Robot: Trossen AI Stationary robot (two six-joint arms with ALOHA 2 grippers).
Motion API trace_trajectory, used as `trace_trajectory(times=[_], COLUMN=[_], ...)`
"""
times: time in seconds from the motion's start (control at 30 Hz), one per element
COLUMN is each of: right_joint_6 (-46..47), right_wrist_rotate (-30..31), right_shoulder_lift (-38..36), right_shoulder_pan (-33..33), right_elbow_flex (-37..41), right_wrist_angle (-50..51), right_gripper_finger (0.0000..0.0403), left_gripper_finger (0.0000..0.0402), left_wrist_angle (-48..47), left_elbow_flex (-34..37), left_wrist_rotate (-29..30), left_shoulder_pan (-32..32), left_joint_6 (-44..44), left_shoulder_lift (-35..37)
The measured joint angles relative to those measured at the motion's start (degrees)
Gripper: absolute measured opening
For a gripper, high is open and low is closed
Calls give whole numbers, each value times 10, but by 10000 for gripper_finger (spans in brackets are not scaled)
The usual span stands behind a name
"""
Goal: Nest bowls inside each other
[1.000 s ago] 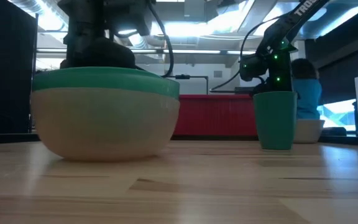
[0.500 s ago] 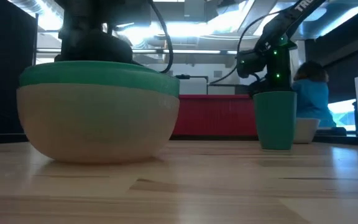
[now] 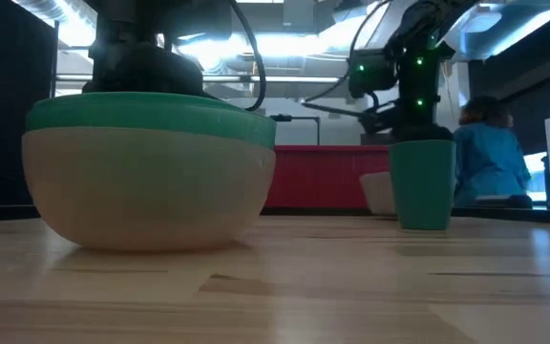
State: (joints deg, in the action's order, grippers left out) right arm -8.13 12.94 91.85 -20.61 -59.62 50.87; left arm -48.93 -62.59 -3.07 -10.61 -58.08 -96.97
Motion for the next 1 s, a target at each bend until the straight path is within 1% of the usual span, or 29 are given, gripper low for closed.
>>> trace_trajectory(times=[0.2,0.37,0.93,1.0], right_joint_6=[-4,-30,-26,-24], right_wrist_rotate=[11,39,-2,-25], right_shoulder_lift=[0,0,0,0], right_shoulder_pan=[1,18,172,194], right_elbow_flex=[-39,-102,-298,-303], right_wrist_angle=[11,41,120,120], right_gripper_finger=[0,0,0,0], left_gripper_finger=[45,45,22,21], left_wrist_angle=[1,1,-163,-181], left_elbow_flex=[0,0,0,0], left_wrist_rotate=[0,0,24,25], left_shoulder_pan=[-2,-8,-95,-107], left_joint_6=[1,0,-104,-122], left_shoulder_lift=[0,0,112,125])
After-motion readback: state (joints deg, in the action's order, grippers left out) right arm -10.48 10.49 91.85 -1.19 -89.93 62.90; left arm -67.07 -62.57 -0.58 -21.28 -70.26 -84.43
